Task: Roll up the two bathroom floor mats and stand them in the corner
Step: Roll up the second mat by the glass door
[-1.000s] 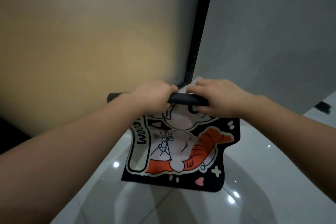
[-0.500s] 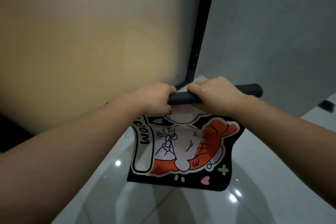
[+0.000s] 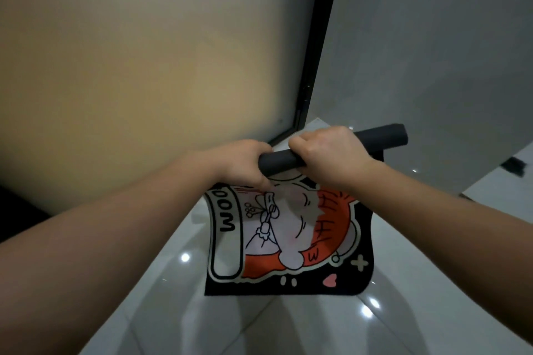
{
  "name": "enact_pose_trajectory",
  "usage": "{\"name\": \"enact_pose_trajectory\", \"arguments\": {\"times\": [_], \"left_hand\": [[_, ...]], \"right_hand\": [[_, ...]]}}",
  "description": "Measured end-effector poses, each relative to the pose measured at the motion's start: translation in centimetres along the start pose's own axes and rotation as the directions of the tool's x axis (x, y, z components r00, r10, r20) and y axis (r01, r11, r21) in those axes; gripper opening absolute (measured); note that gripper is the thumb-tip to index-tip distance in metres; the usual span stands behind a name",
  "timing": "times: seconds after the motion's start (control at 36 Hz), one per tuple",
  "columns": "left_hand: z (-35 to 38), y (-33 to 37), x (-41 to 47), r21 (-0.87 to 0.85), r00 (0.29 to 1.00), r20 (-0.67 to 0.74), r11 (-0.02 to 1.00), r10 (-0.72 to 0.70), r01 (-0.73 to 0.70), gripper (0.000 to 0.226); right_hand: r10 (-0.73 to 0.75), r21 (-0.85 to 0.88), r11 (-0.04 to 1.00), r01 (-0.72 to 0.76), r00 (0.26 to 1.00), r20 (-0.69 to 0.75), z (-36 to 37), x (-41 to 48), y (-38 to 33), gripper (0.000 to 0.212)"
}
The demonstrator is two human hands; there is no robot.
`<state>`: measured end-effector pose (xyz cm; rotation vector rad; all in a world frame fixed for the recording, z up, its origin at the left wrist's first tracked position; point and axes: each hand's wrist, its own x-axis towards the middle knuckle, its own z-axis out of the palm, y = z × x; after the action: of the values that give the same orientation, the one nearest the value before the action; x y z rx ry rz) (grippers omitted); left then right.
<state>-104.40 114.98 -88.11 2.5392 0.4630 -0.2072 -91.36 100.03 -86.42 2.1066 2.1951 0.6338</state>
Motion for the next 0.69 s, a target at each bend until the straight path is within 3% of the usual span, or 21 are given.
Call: {"name": "enact_pose_trajectory", "arguments": {"times": [0.08,0.14,0.22,0.31,0.39,0.47,0.58,0.64,0.69], "left_hand": [[0.7,-0.1,-0.2,0.079,0.999,-0.053,0.997,-0.012,0.016,0.02],[1.3,0.1,-0.4,0.29,0.979,-0.197,0.957,0.045,0.014,0.017],[2.5,0.6,-0.4,0.532,0.893,-0.391,0.846,0.224,0.021,0.019],[2.8,1.1,-0.1,0.541,0.855,-0.439,0.841,0.276,0.006,0.019],[2.5,1.4,0.1,0.529,0.876,-0.414,0.849,0.248,0.009,0.022],[1.8,1.1,0.2,0.47,0.948,-0.263,0.882,0.179,-0.036,0.031],[0.6,0.2,0.1,0.077,1.0,-0.02,0.997,-0.011,0.012,0.049],[0.8,-0.2,0.0,-0.017,0.999,0.002,0.999,-0.032,0.032,0.044],[1.1,-0.3,-0.1,0.02,0.998,-0.052,0.999,-0.037,0.038,0.029]], "right_hand": [[0.036,0.043,0.998,-0.038,0.998,0.046,0.2,0.1,-0.6,0.015],[0.079,0.114,0.989,-0.098,0.984,0.157,0.3,0.4,-0.5,0.02],[0.09,0.291,0.925,-0.243,0.886,0.455,-0.2,1.0,0.5,0.026],[0.098,0.394,0.835,-0.383,0.81,0.578,-0.2,1.1,1.5,0.023],[0.144,0.36,0.856,-0.37,0.841,0.521,0.3,1.1,1.6,0.021],[0.14,0.22,0.949,-0.228,0.925,0.353,0.9,0.6,1.0,0.014],[-0.009,0.017,1.0,0.008,0.998,0.058,1.2,-0.1,0.5,0.015],[-0.034,0.007,0.999,0.035,0.998,-0.046,1.1,-0.2,0.3,0.016],[-0.021,0.017,1.0,0.021,1.0,-0.001,1.1,0.0,-0.1,0.015]]}}
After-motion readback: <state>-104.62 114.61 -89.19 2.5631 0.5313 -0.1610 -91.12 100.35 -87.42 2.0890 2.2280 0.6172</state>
